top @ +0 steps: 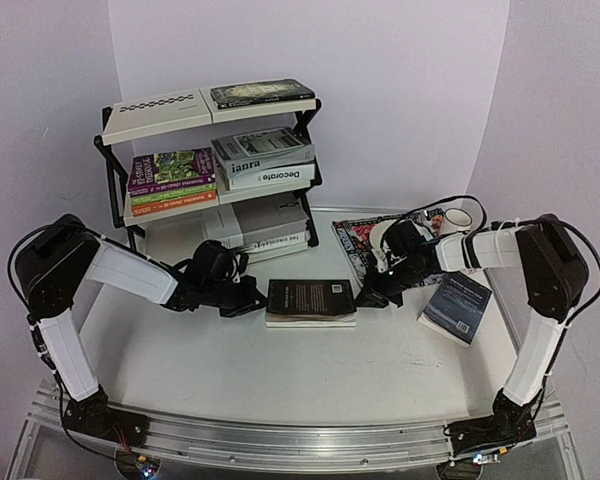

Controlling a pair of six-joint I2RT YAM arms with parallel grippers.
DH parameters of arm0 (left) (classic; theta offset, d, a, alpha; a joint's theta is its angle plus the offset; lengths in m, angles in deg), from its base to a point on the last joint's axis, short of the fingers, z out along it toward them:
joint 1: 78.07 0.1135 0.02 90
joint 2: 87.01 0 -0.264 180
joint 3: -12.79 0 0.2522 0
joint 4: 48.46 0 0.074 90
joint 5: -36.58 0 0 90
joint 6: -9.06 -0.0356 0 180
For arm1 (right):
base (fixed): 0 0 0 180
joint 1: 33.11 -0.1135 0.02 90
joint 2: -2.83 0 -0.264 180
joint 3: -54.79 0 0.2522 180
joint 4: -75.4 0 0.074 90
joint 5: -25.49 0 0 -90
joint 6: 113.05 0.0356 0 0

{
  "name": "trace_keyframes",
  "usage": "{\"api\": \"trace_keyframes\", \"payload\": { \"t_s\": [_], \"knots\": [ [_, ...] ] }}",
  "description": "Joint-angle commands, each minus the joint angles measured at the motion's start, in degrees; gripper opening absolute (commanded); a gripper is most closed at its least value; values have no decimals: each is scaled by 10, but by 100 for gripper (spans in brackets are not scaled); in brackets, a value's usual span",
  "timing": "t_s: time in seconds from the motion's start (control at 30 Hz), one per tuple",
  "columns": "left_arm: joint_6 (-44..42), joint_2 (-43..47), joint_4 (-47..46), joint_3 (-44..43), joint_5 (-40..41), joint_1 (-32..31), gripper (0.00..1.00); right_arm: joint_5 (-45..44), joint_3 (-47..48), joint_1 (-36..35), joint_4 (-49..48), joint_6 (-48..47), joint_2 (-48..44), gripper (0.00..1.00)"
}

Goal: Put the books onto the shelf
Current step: Move the book to the center of the board.

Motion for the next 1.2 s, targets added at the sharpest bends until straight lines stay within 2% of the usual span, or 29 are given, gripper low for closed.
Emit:
{"api": "trace_keyframes", "payload": {
  "t_s": [0.0, 0.03, 0.17, 0.23, 0.27, 0.4, 0.5, 0.83, 1.0, 1.17],
  "knots": [
    [7, 75, -25, 35, -32, -10, 0, 29, -58, -8, 14, 25, -67, 7],
    [9, 85, -24, 45, -35, -12, 0, 33, -67, -9, 17, 29, -74, 16],
    [14, 123, -24, 80, -33, -13, 0, 24, -98, -8, 28, 25, -92, 30],
    [14, 134, -24, 94, -26, -13, 6, 14, -103, -8, 44, 21, -94, 39],
    [13, 137, -24, 98, -24, -13, 14, 9, -102, -8, 49, 20, -93, 43],
    [1, 126, -24, 90, -24, -13, 52, 10, -84, -8, 50, 22, -68, 45],
    [-5, 103, -24, 73, -21, -13, 63, 18, -59, -8, 45, 30, -38, 44],
    [-11, 14, -24, 8, -72, -13, 65, 51, -40, -8, 12, 55, 13, 39],
    [-1, -15, -24, -6, -89, -13, 65, 74, -43, -9, -4, 62, 26, 31],
    [7, -48, -24, -31, -120, -15, 58, 86, -43, -10, -7, 65, 21, 23]
  ]
}}
